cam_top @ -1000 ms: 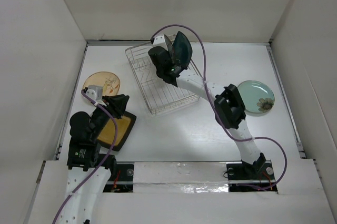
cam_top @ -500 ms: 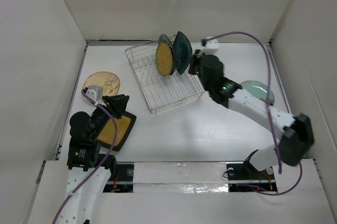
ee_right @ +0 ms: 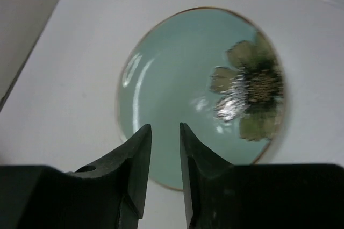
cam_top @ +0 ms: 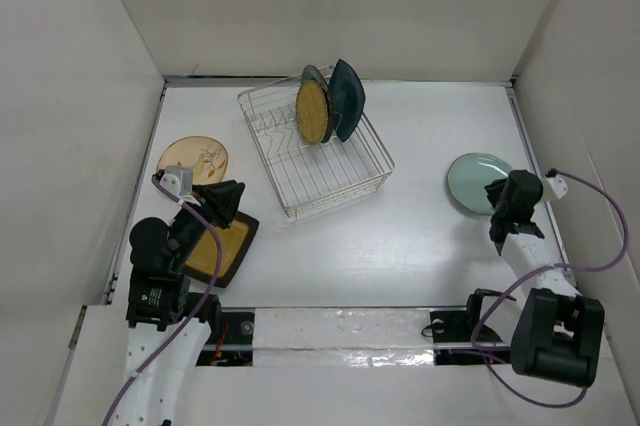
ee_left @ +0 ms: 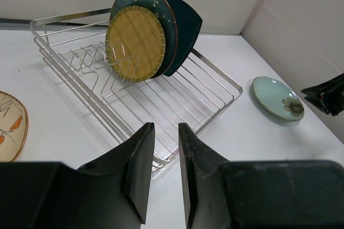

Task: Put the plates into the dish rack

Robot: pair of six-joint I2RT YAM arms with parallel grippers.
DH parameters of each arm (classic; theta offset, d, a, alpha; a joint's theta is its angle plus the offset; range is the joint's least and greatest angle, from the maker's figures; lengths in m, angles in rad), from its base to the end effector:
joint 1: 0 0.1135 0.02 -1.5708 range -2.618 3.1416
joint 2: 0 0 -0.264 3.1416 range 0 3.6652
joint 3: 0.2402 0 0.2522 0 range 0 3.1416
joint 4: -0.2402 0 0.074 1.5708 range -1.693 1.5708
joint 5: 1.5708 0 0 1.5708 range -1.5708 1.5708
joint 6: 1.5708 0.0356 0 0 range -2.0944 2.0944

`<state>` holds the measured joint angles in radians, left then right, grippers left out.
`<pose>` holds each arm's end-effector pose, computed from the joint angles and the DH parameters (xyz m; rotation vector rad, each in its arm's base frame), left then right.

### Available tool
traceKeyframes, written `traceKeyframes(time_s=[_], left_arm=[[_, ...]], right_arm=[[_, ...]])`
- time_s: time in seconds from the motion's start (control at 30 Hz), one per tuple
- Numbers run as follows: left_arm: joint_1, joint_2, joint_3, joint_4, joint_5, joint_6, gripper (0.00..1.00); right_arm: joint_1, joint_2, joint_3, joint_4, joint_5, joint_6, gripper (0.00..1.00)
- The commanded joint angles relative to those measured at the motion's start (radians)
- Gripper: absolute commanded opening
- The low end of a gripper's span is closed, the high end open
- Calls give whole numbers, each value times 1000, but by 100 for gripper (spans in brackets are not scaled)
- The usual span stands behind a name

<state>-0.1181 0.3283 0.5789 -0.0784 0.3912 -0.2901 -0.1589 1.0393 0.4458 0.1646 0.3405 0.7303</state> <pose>0.0956 -0.0250 0.3358 0.2085 1.4244 -0.6095 0.2160 -0.0467 0.2091 1.0393 1.6779 0.0315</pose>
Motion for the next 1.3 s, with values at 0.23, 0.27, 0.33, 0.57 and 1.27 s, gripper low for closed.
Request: traceKeyframes(time_s=[0.23, 0.27, 0.33, 0.57, 1.27], left_arm=[[-34, -31, 29, 39, -28, 2, 23], [-34, -32, 30, 37, -34, 2, 23], [-43, -35, 32, 35, -37, 5, 24], [-43, -32, 32, 32, -35, 8, 29], [-43, -5, 30, 31, -28, 9, 28]], right_arm=[[-454, 74, -96, 55, -441, 124, 64], [-468, 99, -101, 61, -469, 129, 64], [-469, 129, -107, 104, -498, 133, 64], [-469, 327, -95, 259, -661, 193, 65], [-393, 450, -107, 541, -712, 392, 0]])
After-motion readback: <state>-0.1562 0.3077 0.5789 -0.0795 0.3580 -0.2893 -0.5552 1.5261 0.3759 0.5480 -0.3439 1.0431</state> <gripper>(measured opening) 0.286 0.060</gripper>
